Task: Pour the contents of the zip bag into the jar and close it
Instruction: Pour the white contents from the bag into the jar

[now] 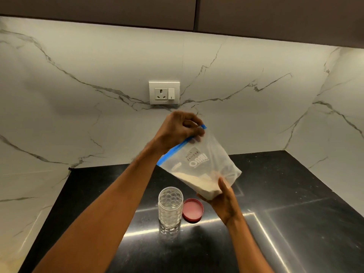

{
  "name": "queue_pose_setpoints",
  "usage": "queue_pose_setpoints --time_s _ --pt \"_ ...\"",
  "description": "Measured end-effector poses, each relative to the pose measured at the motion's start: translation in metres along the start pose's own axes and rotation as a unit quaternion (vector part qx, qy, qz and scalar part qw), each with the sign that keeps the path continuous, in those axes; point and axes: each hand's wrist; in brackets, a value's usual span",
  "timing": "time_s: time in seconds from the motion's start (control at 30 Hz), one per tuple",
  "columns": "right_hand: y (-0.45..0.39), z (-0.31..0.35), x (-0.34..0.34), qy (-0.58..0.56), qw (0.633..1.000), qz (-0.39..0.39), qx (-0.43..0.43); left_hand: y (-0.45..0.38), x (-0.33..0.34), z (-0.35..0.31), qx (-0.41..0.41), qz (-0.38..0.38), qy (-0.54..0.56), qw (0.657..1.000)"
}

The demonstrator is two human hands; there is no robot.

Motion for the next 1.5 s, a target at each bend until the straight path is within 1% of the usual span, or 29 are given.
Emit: queue_pose_setpoints --time_s 0.1,0.2,0.3,0.4,0.67,1.03,1.27,1.5 --pt "-0.004 0.007 -0.001 0.033 0.999 -0.021 -0.021 0.007 -0.01 0.019 -0.035 -0.058 0.034 0.997" --pt "-0.011 0.018 -0.004 0.066 0.995 -0.064 -0.047 0.018 -0.017 0.04 -0.088 -0.108 0.075 0.988" --pt "-0.014 0.033 -0.005 0.114 0.987 -0.085 -0.073 0.032 -0.019 0.059 -0.135 -0.133 0.102 0.976" --pt "-0.014 0.046 -0.004 0.162 0.979 -0.08 -0.093 0.044 -0.02 0.073 -0.16 -0.153 0.14 0.965" --pt "-0.016 0.069 0.002 0.269 0.949 -0.053 -0.158 0.07 -0.019 0.091 -0.182 -0.192 0.234 0.935" --pt "-0.011 0.081 0.013 0.355 0.91 -0.023 -0.212 0.099 -0.016 0.114 -0.207 -0.226 0.322 0.896" --pt "-0.006 0.089 0.024 0.385 0.893 0.007 -0.231 0.104 -0.019 0.12 -0.197 -0.244 0.339 0.887" --pt "-0.006 0.088 0.028 0.391 0.888 0.016 -0.242 0.108 -0.021 0.125 -0.199 -0.257 0.345 0.881"
Point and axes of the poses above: each hand's wrist, its own y-axis away from the middle knuckle, its own x-axis out of the palm, z = x × y, and after that the axes turned 10 degrees about -z, right-handed
